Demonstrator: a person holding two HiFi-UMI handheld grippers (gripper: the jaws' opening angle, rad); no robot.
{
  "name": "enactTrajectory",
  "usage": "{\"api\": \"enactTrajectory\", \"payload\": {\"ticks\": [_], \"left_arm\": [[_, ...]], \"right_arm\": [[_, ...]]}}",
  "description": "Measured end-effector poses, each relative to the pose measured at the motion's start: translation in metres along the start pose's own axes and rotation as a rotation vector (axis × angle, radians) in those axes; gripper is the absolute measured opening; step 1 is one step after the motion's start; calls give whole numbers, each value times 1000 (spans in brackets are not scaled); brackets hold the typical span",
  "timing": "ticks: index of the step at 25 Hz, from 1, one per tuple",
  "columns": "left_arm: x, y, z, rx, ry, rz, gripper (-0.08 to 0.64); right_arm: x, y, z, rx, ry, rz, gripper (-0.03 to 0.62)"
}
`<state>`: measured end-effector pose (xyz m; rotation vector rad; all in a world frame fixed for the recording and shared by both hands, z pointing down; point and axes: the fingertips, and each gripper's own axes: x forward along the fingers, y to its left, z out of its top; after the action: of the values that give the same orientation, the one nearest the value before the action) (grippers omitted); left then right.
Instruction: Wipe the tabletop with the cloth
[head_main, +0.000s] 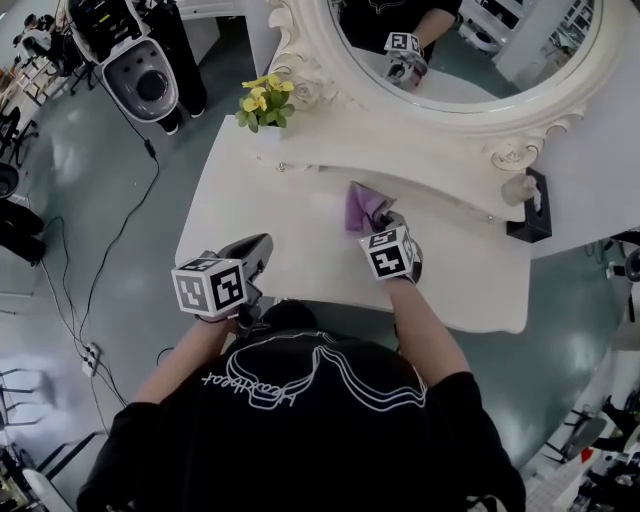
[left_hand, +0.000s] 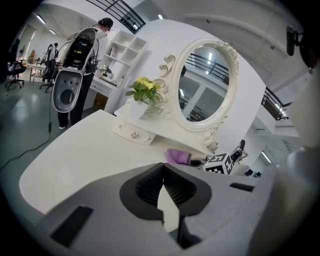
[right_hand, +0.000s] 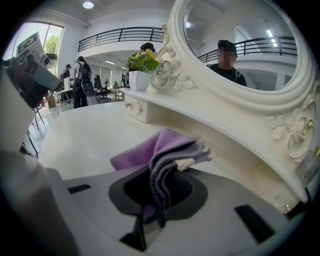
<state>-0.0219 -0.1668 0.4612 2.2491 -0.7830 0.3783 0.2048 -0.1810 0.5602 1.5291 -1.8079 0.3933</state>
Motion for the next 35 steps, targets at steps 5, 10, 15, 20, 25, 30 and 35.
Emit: {"api": "enactTrajectory", "payload": {"ticks": [5, 10, 15, 20, 25, 30, 35], "left_arm": [[4, -7, 2, 8, 1, -16, 5], [13, -29, 0, -1, 37, -76, 5], [18, -43, 0, 22, 55, -102, 5], [35, -57, -1, 26, 71, -114, 5], [59, -79, -2, 97, 86, -154, 5], [88, -96, -6, 120, 110, -178, 5], [111, -117, -11, 124, 134, -196, 5]], "right_arm": [[-7, -10, -9, 0, 3, -23, 55], [-11, -19, -16, -26, 17, -20, 55], [-16, -30, -24, -16, 23, -33, 55], [-24, -43, -36, 1, 28, -44, 55], [-32, -58, -48, 11, 26, -57, 55], [-39, -72, -59, 27, 27, -69, 55], [-46, -87, -71, 31, 32, -82, 55]]}}
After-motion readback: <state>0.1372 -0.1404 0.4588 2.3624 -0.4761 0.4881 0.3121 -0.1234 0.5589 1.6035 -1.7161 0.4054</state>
